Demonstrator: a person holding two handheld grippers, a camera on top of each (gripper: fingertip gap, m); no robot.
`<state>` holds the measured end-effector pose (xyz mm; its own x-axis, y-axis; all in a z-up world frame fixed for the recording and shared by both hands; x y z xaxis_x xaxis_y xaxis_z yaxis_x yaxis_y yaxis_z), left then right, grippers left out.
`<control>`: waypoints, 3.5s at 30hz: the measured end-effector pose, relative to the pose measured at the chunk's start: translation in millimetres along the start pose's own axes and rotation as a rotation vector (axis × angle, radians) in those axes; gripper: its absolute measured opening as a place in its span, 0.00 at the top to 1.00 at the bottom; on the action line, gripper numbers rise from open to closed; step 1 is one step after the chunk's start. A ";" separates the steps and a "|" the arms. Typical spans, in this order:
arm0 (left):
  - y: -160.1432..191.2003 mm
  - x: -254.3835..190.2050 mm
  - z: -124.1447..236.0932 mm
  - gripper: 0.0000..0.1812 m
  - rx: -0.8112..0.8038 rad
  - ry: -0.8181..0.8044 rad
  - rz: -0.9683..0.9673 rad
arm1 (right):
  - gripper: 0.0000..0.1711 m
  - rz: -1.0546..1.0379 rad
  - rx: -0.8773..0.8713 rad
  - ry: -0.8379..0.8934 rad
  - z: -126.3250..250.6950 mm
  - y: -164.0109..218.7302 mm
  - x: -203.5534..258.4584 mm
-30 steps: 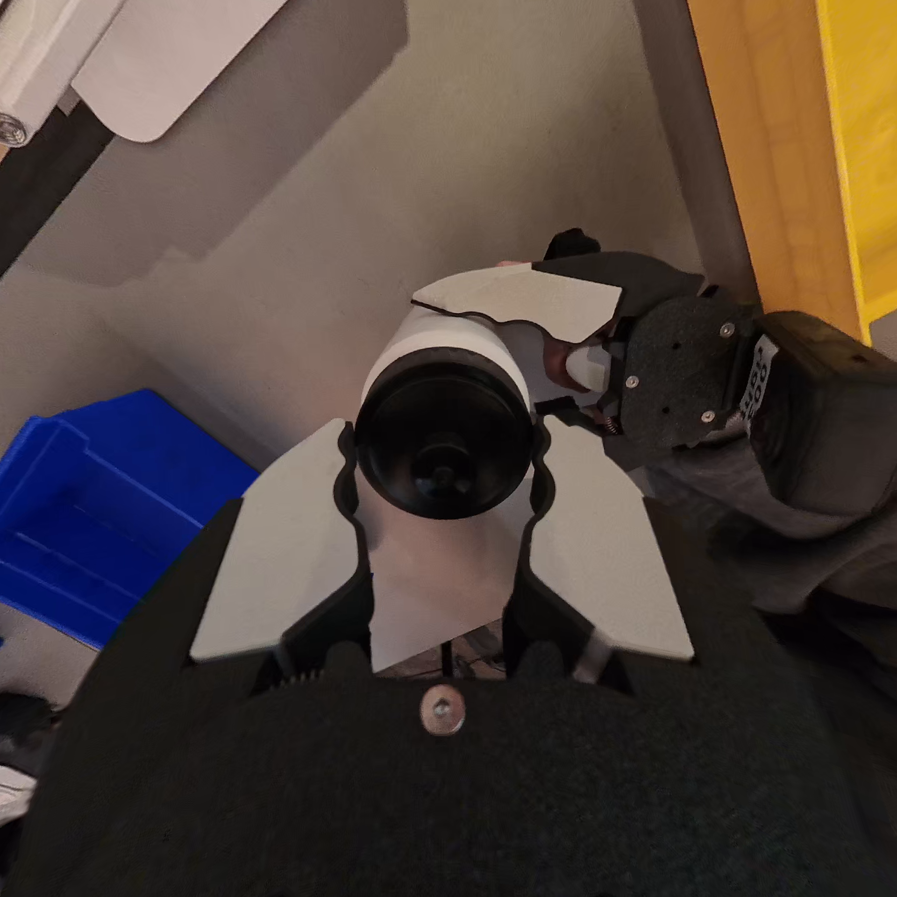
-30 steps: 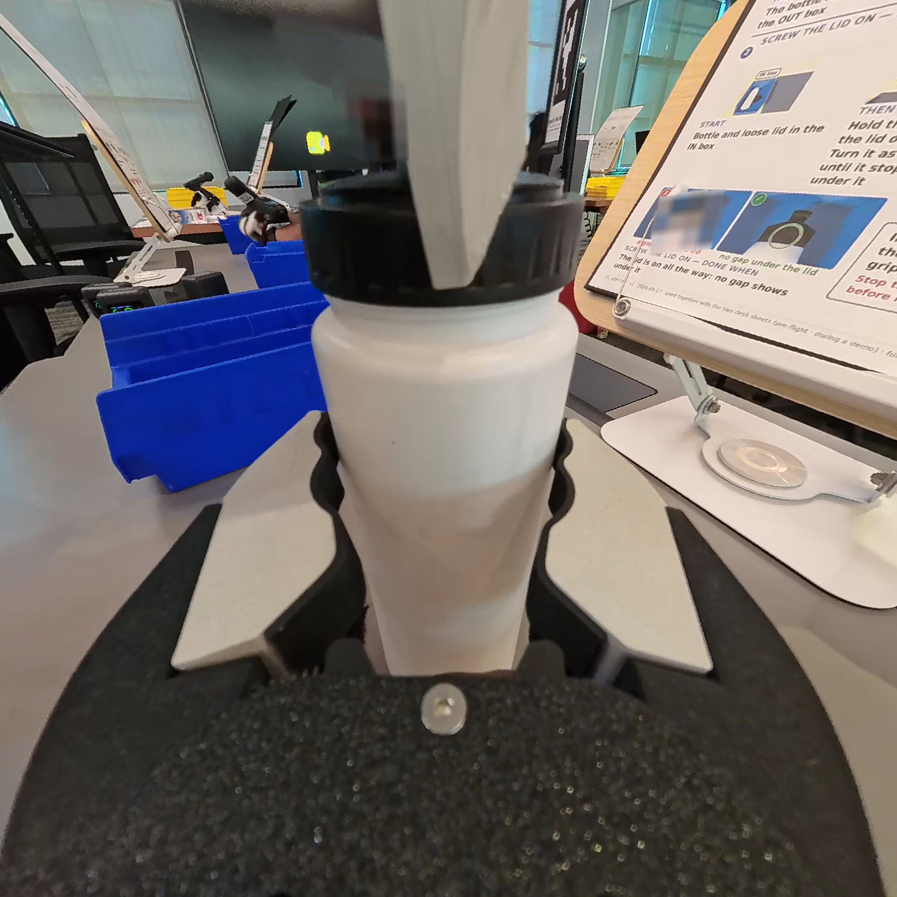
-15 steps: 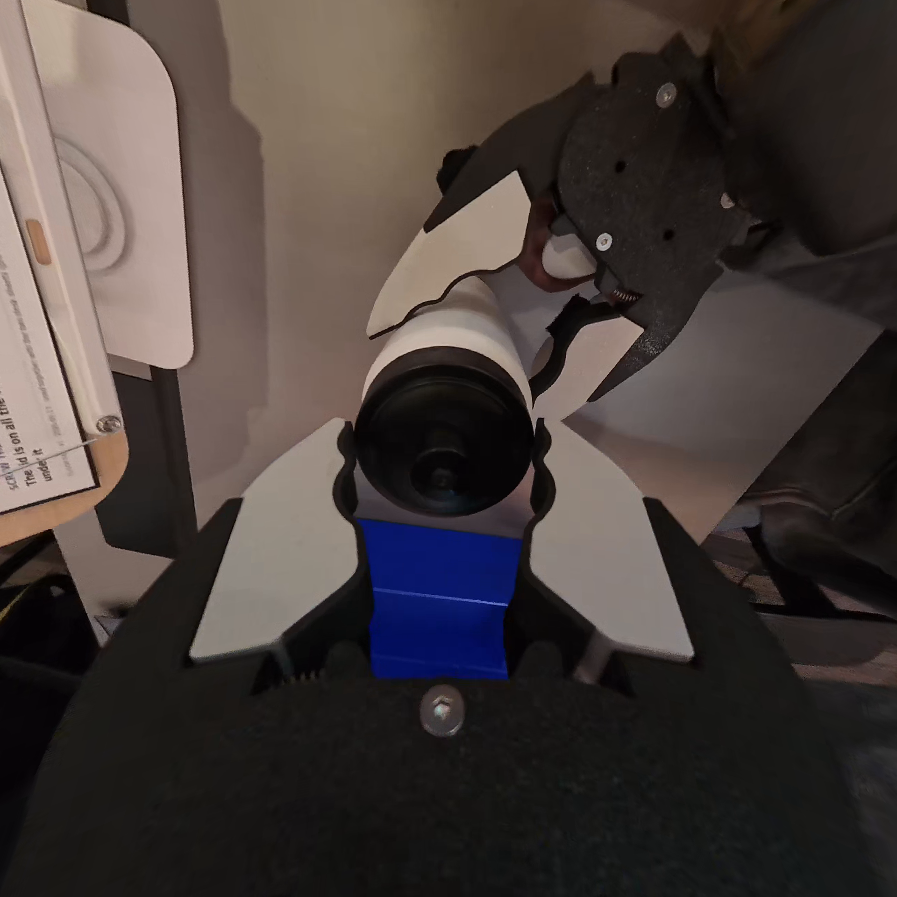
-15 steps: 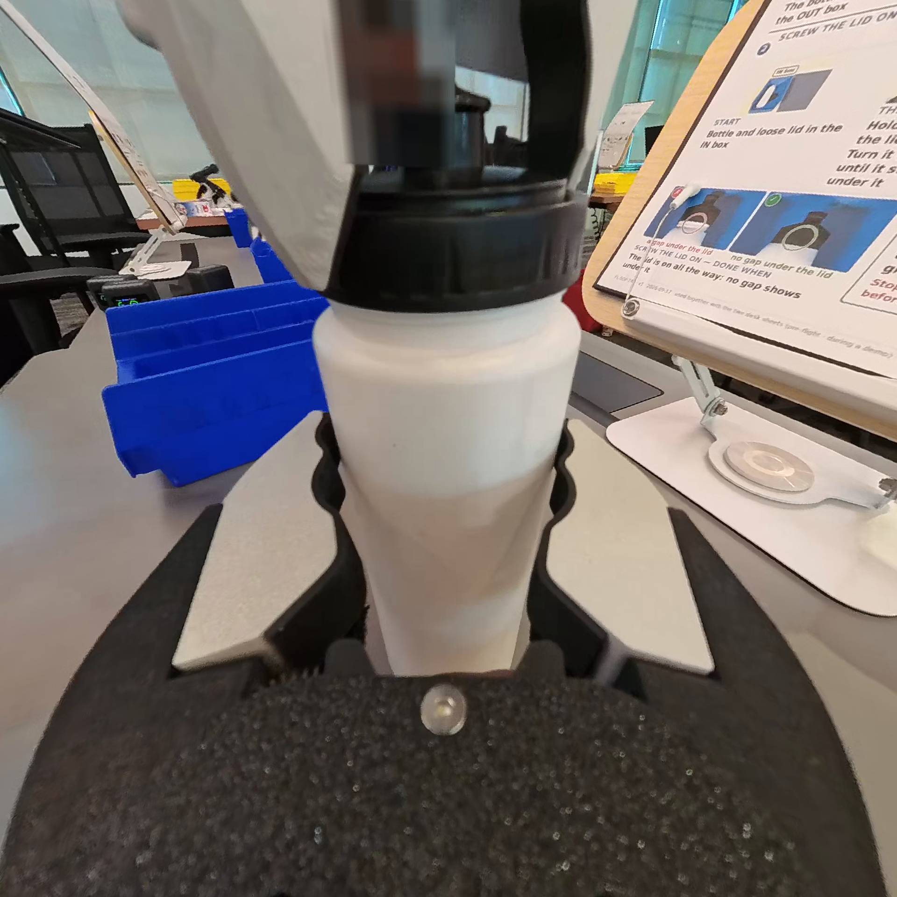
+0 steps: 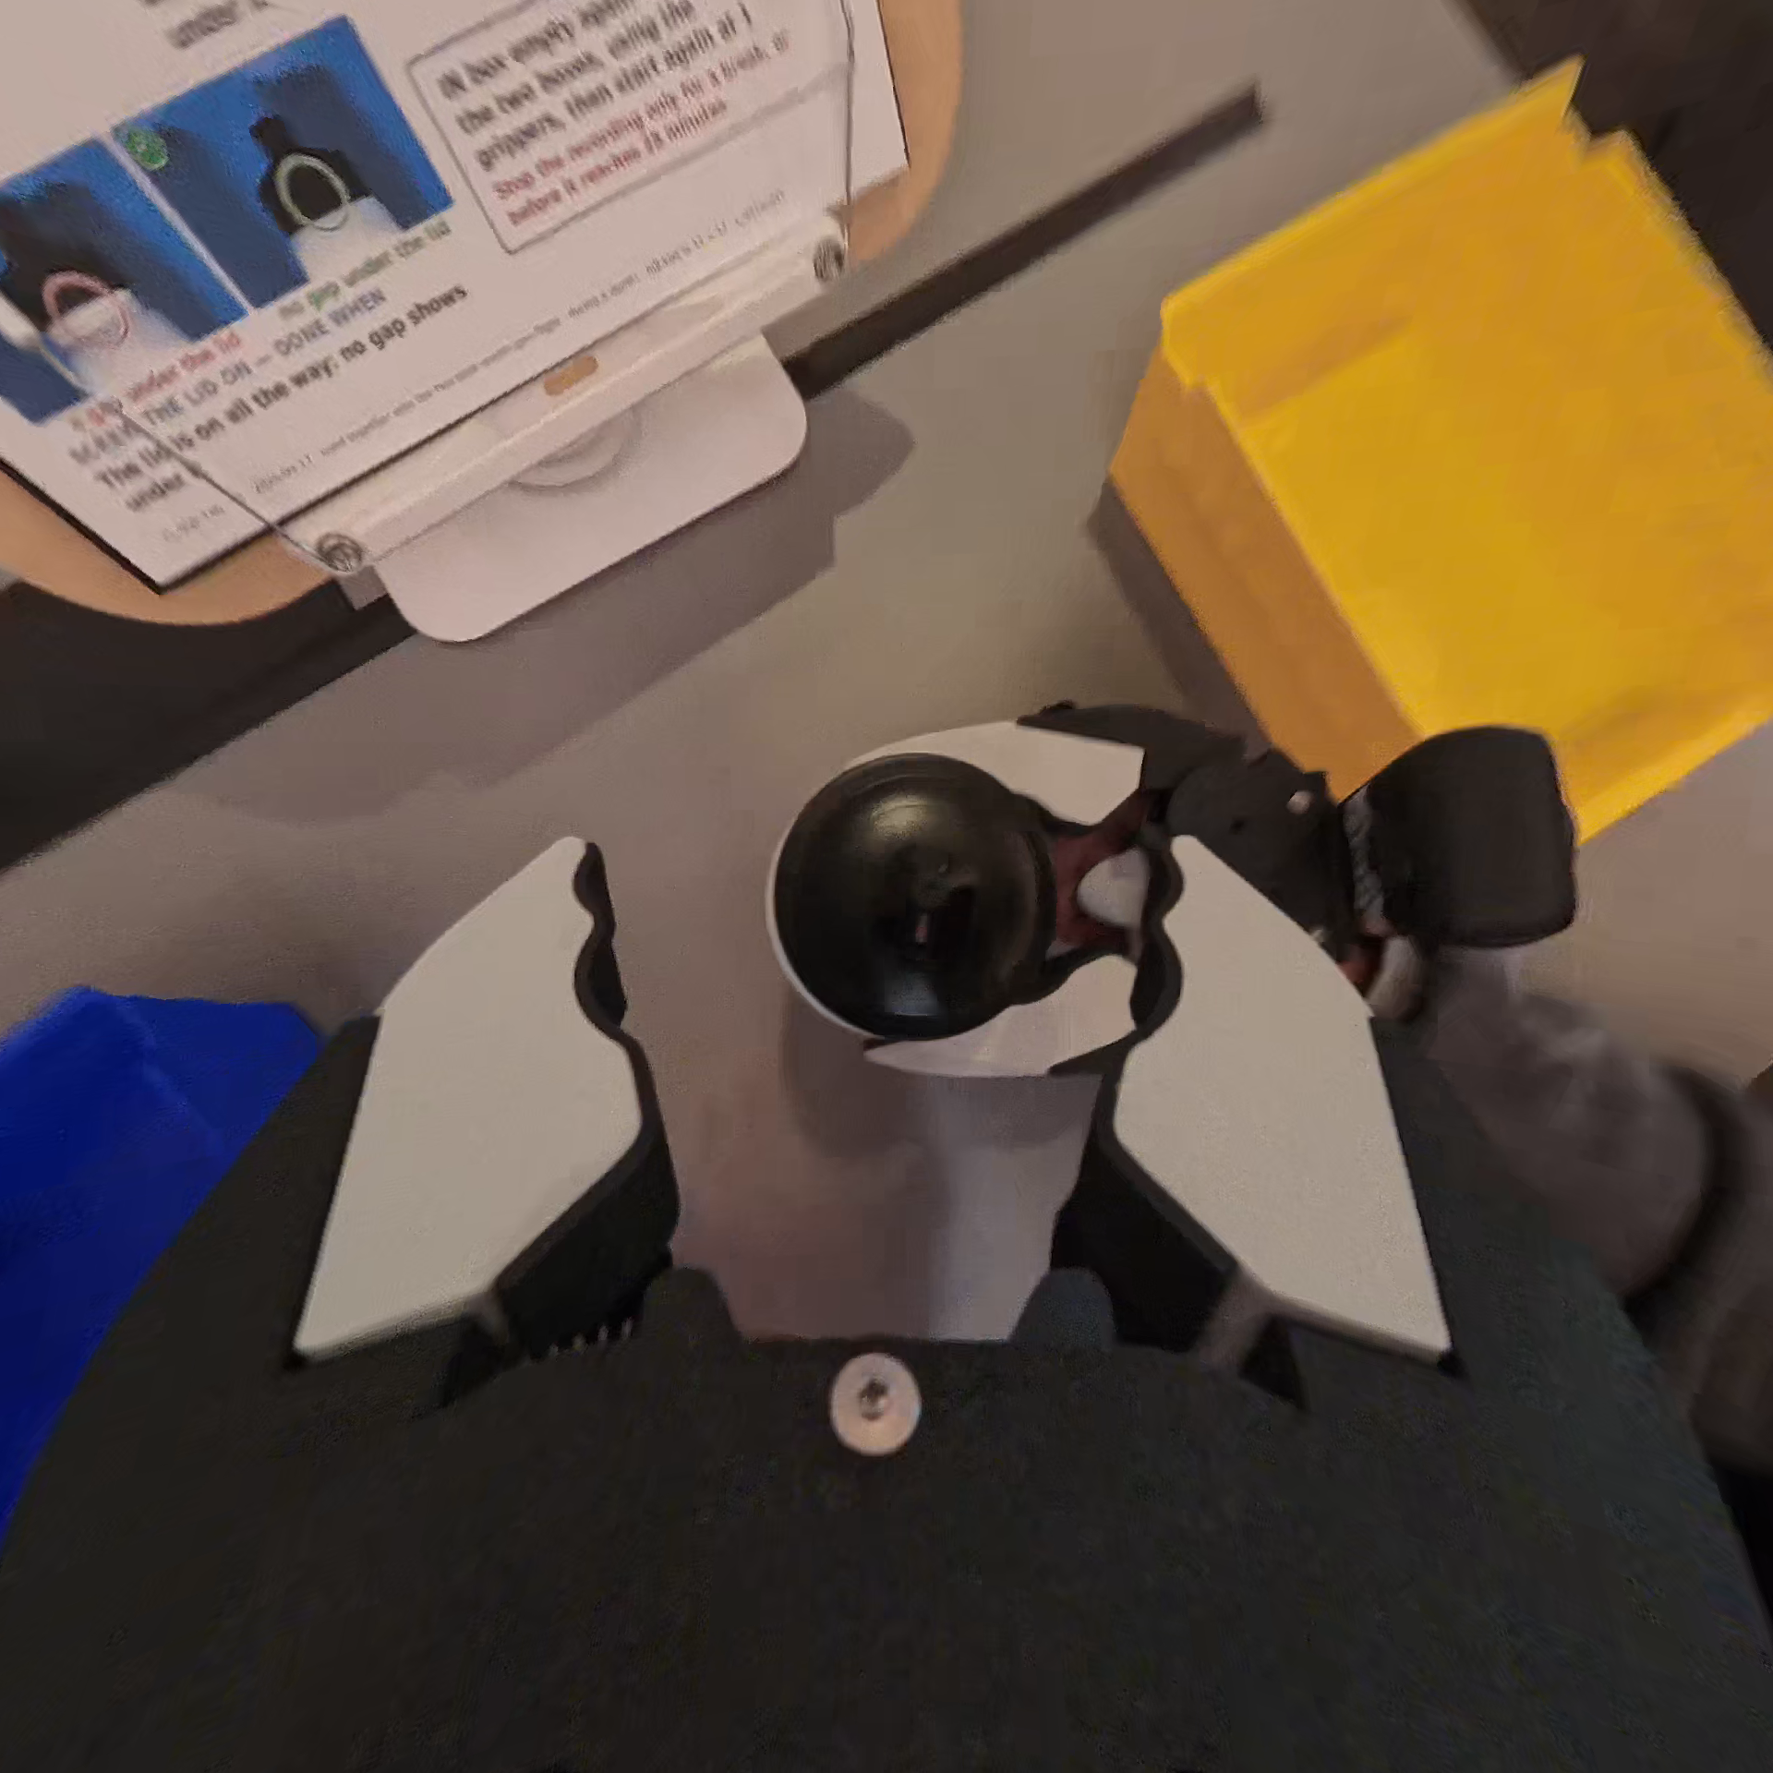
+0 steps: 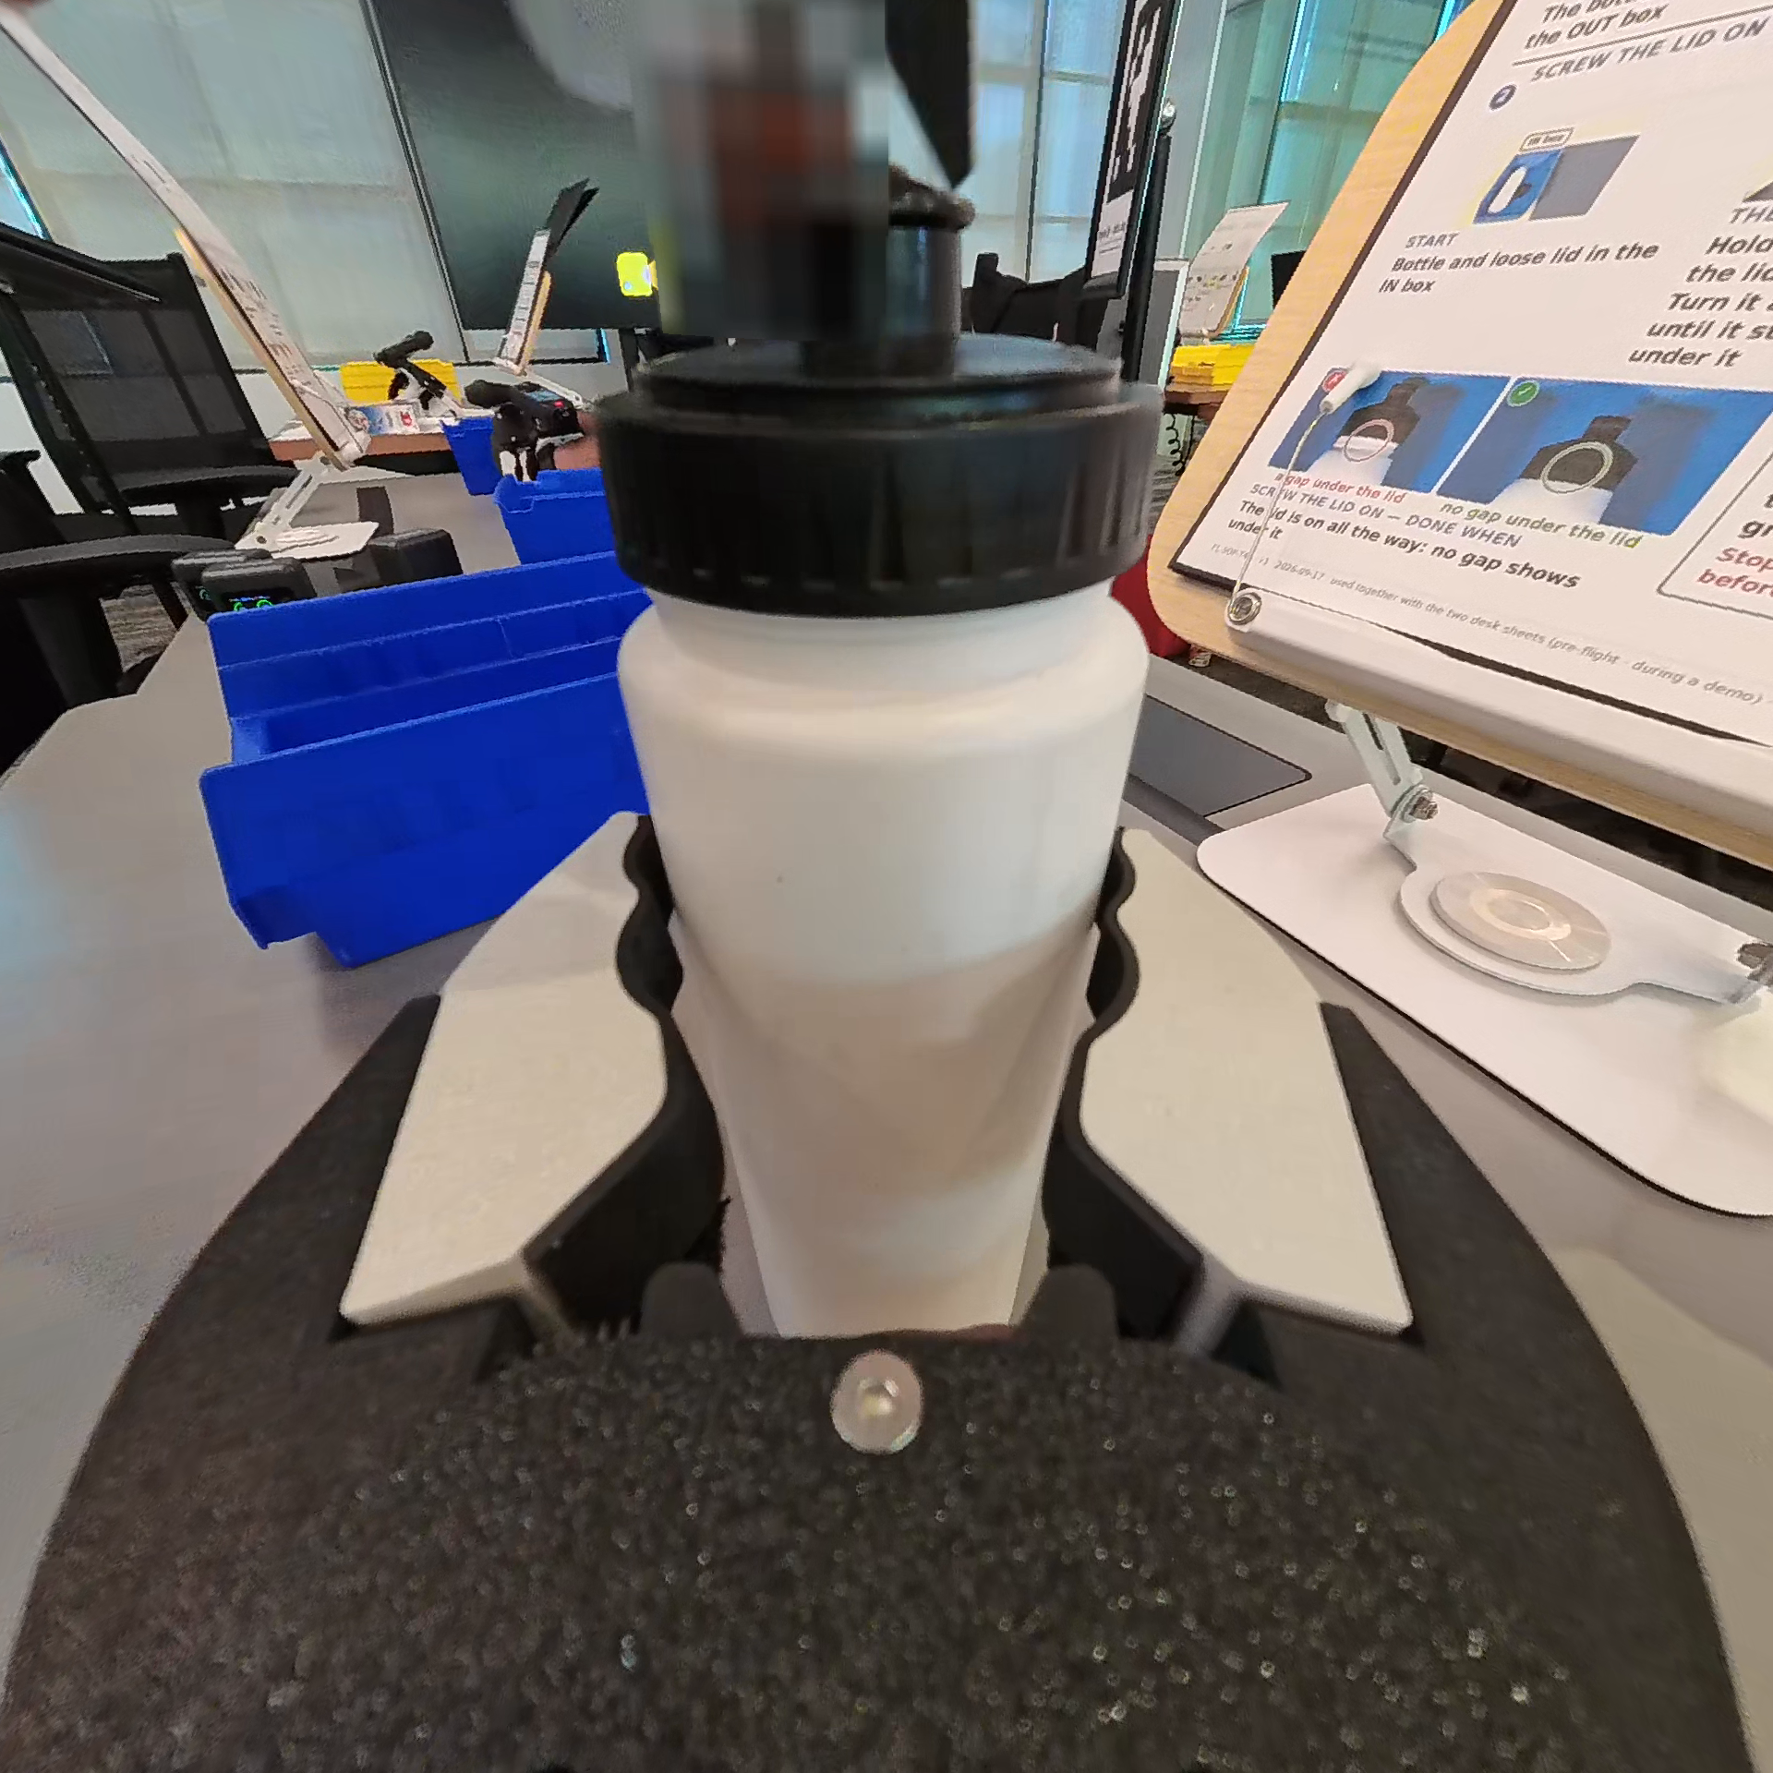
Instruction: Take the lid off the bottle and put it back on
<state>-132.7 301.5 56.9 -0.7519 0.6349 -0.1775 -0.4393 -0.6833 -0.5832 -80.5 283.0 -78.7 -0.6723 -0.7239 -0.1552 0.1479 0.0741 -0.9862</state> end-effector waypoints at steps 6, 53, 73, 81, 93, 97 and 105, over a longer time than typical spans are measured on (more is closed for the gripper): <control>39.8 -6.9 -20.4 0.46 -0.164 -0.029 0.140 | 0.50 -0.005 -0.007 0.003 -1.0 0.2 -0.4; 58.7 -4.8 -38.3 0.61 -0.593 -0.045 0.119 | 0.50 0.005 -0.009 -0.003 -0.2 0.3 -0.6; 41.1 29.1 -36.2 0.61 -0.208 0.519 -0.473 | 0.51 0.010 -0.033 -0.024 0.4 1.1 0.2; 43.3 26.3 -26.5 0.52 -0.296 0.473 -0.444 | 0.51 0.009 -0.036 -0.026 0.0 1.1 0.9; 68.4 2.3 -43.1 0.58 -0.753 -0.101 0.006 | 0.51 0.007 -0.033 -0.015 -1.2 1.0 0.8; 67.9 1.6 -43.2 0.61 -0.740 -0.025 -0.037 | 0.51 0.007 -0.030 -0.014 -0.2 1.1 0.0; 60.4 21.2 -38.7 0.61 -0.528 0.380 -0.282 | 0.51 0.009 -0.029 -0.022 0.7 1.0 0.6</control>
<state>-156.1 287.6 -12.7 -0.3783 0.9097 -0.1712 -0.2231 -0.2691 -0.9369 -80.2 282.2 -79.7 -0.6550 -0.7379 -0.1628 0.1324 0.1001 -0.9861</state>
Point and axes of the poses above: each gripper's, where its closed fingertips meet, z back along the fingers, y out of its underside, x = y × z across the jaws, the point moved 6 cm from there along z, back along the fingers, and after that the axes turned 10 degrees about z, right-handed, at the moved point
